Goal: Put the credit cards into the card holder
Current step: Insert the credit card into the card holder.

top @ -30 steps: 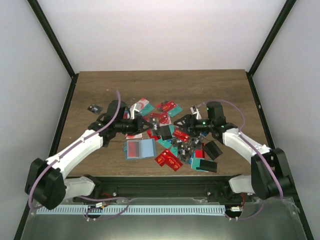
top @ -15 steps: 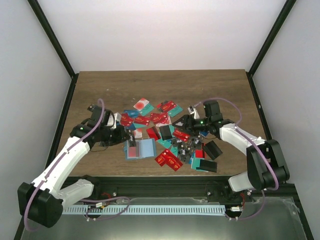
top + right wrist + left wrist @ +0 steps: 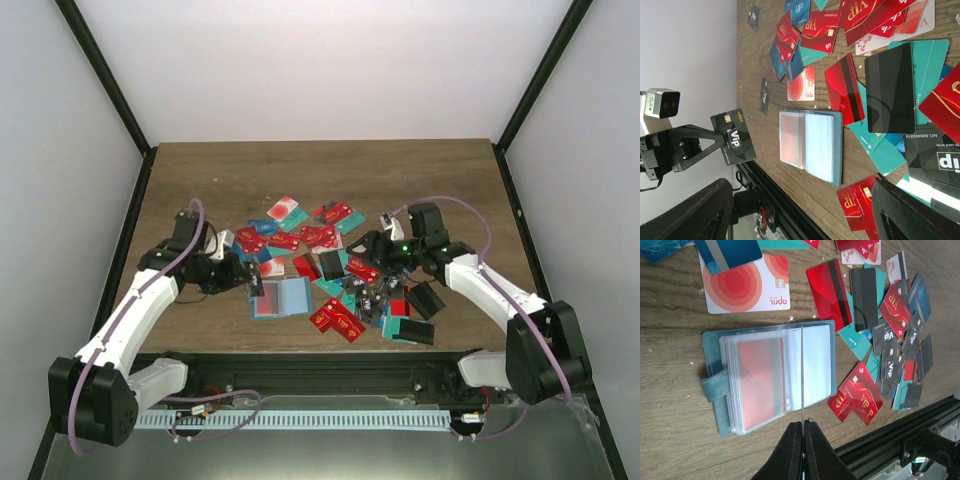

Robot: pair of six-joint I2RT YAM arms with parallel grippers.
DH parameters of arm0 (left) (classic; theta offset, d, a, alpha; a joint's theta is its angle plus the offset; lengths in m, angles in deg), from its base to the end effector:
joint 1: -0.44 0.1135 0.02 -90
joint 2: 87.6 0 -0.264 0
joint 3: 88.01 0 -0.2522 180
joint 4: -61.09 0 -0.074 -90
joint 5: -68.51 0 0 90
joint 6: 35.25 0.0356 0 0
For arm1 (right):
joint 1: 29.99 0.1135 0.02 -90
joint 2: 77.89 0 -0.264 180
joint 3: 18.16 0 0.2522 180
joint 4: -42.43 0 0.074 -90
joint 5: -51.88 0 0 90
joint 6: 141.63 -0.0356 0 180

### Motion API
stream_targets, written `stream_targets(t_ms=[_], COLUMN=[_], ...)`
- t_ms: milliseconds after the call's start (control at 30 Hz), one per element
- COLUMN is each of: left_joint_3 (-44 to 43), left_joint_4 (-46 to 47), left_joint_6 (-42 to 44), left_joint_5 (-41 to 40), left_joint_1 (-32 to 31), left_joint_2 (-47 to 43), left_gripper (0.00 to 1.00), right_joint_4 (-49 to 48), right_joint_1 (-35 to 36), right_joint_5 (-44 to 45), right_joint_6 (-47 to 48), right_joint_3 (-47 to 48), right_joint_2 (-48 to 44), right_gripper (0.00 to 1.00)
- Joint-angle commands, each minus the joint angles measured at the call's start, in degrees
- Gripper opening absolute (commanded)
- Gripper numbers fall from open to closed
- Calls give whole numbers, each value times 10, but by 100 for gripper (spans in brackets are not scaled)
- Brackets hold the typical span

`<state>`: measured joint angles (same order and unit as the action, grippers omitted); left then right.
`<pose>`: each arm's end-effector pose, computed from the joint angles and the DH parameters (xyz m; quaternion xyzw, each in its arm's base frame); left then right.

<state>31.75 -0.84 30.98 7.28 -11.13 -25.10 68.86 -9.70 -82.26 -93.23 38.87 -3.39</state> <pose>0.1885 -0.0561 0.2430 -0.0452 0.9447 -0.2964 0.1326 0.2369 0.1140 0.2232 0.0131 0.8652 0.4831 0.1334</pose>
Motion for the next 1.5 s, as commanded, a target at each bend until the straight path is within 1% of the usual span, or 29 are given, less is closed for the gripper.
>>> stream_targets(t_ms=[0,133,267,400,500,600,700,833,1133,1467], left_joint_3=[33,74,105,107,111,120,124,145,198,230], left_joint_4=[38,67,95,109,138,173,206,271,362,415], left_joint_6=[1,-15,-21,-31,-50,-77,-92,-113,-134,-138], left_joint_5=[13,24,41,54,72,59,38,47,71,100], left_joint_1=[3,3,3,3,2,0,-1,-5,-18,-20], left_joint_2=[-27,-40,-40,-29,-12,-1,16,46,75,101], left_gripper=[4,4,4,4,4,4,4,4,4,4], right_joint_4=[-8,-76,-104,-104,-115,-138,-140,-136,-161,-182], right_joint_1=[7,11,29,63,89,106,120,125,131,150], right_joint_5=[17,-4,-13,-9,1,-1,3,1,-16,-17], right_joint_6=[-5,4,14,22,24,18,18,22,17,5], right_joint_3=[-11,-32,-30,-18,-16,-16,-3,16,16,32], right_joint_2=[-11,30,68,95,111,137,165,191,226,271], right_gripper=[78,78,78,78,78,77,76,75,71,66])
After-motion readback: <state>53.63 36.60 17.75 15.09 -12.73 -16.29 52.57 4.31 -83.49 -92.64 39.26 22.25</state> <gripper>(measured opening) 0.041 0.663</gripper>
